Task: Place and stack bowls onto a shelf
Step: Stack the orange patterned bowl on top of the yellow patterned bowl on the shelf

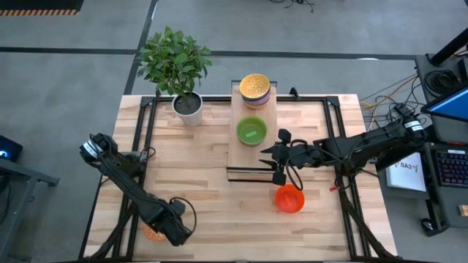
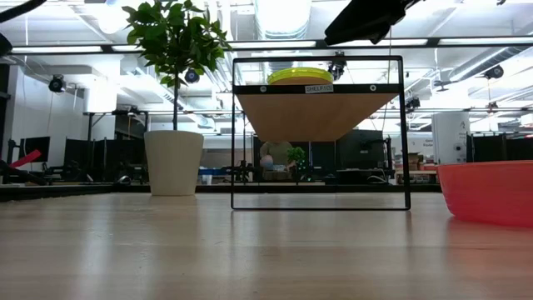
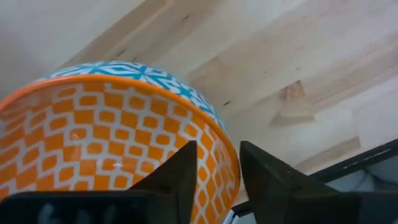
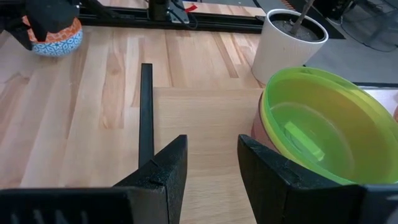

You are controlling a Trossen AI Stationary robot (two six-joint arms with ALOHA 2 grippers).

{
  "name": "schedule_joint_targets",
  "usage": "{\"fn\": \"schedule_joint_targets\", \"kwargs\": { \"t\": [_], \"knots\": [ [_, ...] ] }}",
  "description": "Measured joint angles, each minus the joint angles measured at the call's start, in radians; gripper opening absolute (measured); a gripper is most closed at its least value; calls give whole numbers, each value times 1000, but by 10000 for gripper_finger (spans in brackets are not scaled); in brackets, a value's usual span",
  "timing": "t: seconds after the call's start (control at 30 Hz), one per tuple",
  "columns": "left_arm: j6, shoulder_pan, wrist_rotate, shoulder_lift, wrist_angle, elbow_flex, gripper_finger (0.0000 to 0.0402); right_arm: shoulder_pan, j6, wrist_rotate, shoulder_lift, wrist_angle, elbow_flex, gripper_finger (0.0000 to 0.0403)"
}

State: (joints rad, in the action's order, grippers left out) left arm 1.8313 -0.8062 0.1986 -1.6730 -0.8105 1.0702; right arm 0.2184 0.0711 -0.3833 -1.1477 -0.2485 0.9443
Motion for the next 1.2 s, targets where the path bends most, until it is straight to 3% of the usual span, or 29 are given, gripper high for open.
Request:
{"fn": "schedule_joint_targets", "kwargs": {
  "t": [0.2,0.4,0.57,0.73,0.9,1.2],
  "knots": [
    [-20,0,10,-2,17,0,14,0,0,2,0,-8,-1,132],
    [-121,0,30,6,20,32,6,0,5,27,0,-10,-18,132],
    [-444,5,-47,6,-86,186,3,0,21,29,0,-37,-38,132],
    [-814,35,-278,0,-258,382,2,0,14,32,1,-51,-42,132],
    [-1109,135,-483,0,-423,547,2,0,10,59,11,-71,-42,132],
    [-1676,390,-557,1,-483,736,1,0,8,123,18,-71,-64,132]
  ]
}}
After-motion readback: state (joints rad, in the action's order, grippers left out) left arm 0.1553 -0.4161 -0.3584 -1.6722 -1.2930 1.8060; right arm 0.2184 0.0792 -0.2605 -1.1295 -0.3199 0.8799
